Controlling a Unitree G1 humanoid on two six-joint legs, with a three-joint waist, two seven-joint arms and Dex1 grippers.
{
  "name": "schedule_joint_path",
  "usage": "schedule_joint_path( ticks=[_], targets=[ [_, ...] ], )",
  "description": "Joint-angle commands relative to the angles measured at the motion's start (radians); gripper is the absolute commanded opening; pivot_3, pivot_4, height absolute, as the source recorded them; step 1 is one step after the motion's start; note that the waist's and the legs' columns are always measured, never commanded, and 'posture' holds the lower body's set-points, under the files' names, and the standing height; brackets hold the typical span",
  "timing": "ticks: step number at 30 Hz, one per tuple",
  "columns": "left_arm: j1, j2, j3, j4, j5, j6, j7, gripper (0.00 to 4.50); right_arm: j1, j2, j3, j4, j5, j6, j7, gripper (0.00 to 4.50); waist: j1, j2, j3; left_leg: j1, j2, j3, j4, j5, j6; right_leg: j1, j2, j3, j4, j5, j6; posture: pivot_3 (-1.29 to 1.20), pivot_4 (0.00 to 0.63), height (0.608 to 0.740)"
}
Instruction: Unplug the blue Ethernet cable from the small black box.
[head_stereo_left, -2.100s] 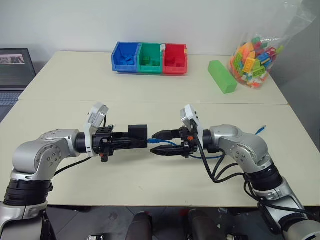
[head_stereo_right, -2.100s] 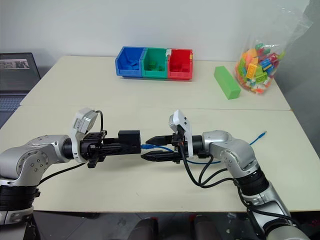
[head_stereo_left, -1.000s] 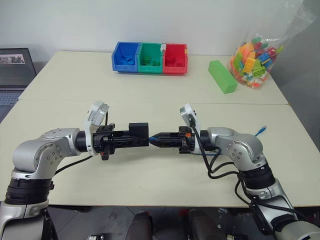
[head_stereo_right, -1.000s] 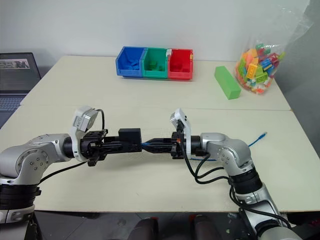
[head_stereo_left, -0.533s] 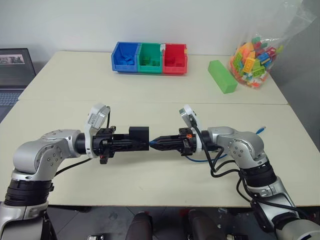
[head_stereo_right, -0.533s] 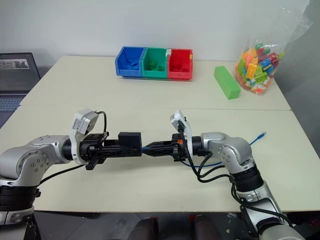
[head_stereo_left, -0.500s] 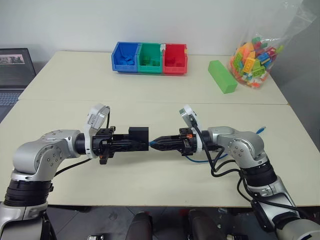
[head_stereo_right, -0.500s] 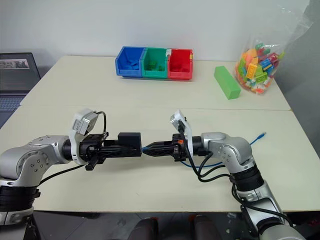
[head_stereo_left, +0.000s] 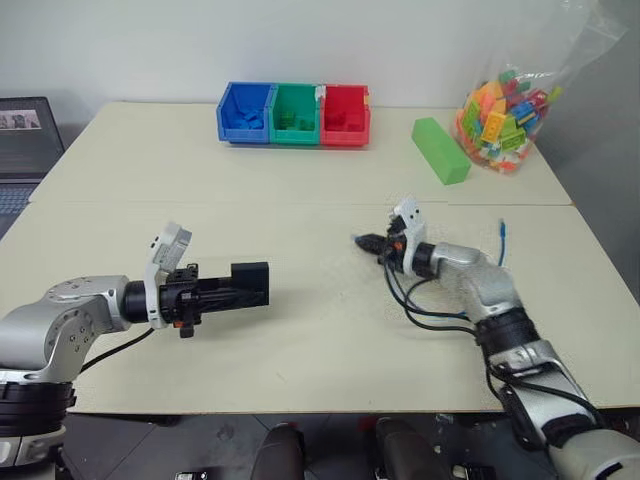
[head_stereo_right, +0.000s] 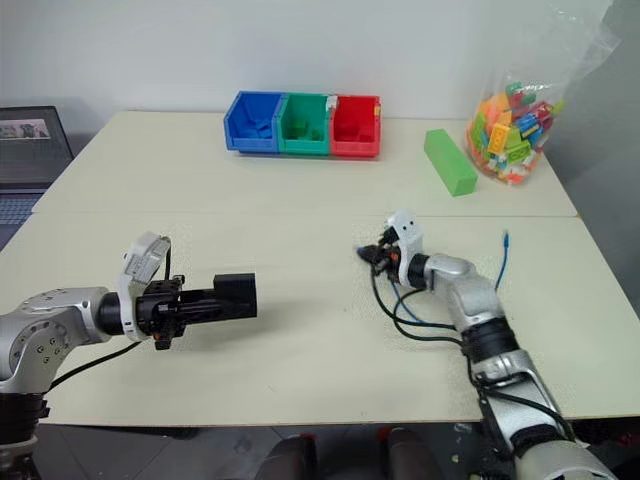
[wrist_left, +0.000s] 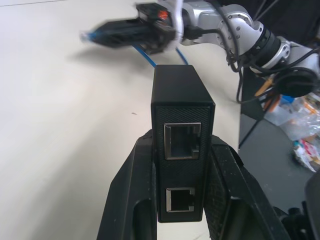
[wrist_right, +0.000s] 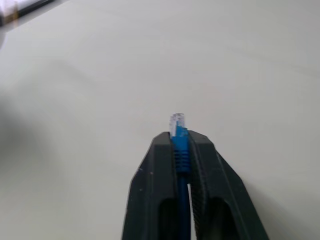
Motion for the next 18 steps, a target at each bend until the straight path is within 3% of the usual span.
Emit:
schedule_joint_path(
  ticks=[1, 9, 13, 16, 18],
  targets=[
    [-0.008, -0.023, 0.034, -0.034, 0.006, -0.022, 0.061, 0.78, -0.073, 0.024, -0.034, 0.15, -0.101, -0.167, -0.139, 0.74, 0.001, 0.0, 0.0, 0.0, 0.0, 0.0, 0.0, 0.0, 0.0, 0.0, 0.0, 0.0, 0.0, 0.0, 0.0, 0.0, 0.15, 0.74],
    [-0.002, -0.097, 0.057, -0.016, 0.083, -0.105, 0.219, 0.78, -0.056, -0.006, -0.058, 0.038, -0.086, -0.152, -0.027, 2.54, 0.003, 0.0, 0.0, -0.002, -0.001, 0.0, 0.0, 0.0, 0.0, 0.0, -0.002, 0.0, -0.001, 0.0, 0.0, 0.0, 0.15, 0.74],
    [-0.023, -0.185, 0.087, 0.042, 0.171, -0.205, 0.384, 0.78, -0.012, -0.051, -0.024, -0.149, -0.036, -0.084, 0.141, 3.58, 0.008, 0.0, 0.0, -0.002, 0.0, -0.001, 0.001, 0.0, 0.0, 0.0, -0.002, -0.001, 0.0, 0.0, 0.0, 0.0, 0.15, 0.74],
    [-0.043, -0.268, 0.105, 0.156, 0.364, -0.457, 0.61, 0.78, 0.042, -0.097, 0.038, -0.433, 0.082, 0.076, 0.328, 3.74, 0.012, 0.001, 0.0, -0.002, 0.0, -0.002, 0.001, 0.0, 0.0, 0.0, -0.002, -0.001, 0.0, 0.0, 0.0, 0.0, 0.15, 0.74],
    [-0.06, -0.307, 0.138, 0.236, 0.414, -0.561, 0.703, 0.78, 0.042, -0.097, 0.076, -0.496, 0.062, 0.116, 0.328, 3.74, 0.012, 0.001, 0.0, -0.002, 0.001, -0.002, 0.002, 0.0, 0.0, 0.0, -0.003, -0.001, 0.0, 0.0, 0.0, 0.0, 0.15, 0.74]
  ],
)
